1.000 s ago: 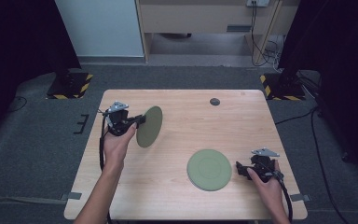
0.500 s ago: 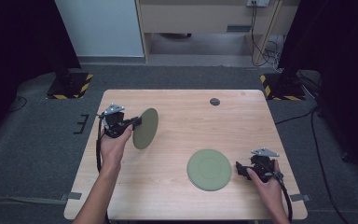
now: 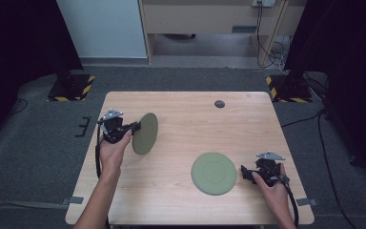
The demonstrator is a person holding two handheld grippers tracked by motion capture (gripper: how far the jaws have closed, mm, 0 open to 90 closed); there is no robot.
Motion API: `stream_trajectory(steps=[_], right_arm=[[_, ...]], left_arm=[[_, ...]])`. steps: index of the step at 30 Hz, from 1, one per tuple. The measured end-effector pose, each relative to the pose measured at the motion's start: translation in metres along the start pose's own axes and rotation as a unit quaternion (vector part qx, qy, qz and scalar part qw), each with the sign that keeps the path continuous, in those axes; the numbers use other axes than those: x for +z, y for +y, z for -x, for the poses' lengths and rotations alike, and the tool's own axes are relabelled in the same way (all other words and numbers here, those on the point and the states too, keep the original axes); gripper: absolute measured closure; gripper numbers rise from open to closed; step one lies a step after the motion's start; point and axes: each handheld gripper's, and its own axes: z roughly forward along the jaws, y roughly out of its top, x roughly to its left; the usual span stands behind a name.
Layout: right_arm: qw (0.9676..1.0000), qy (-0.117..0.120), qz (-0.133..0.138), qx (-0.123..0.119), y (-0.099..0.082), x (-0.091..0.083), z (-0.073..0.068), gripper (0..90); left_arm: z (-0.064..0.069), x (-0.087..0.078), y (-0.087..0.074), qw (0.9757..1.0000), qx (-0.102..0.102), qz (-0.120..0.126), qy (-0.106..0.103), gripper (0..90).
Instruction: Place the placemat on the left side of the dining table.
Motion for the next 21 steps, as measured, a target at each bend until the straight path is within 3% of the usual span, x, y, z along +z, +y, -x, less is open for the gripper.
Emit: stream_trajectory(steps=[21], right_arm=[[1.0000, 0.001, 0.000, -0.003, 0.000, 0.000, -0.002, 2.9]], left_arm=[[-0.032, -0.013, -0.011, 0.9991, -0.002, -0.020, 0.039, 85.3]])
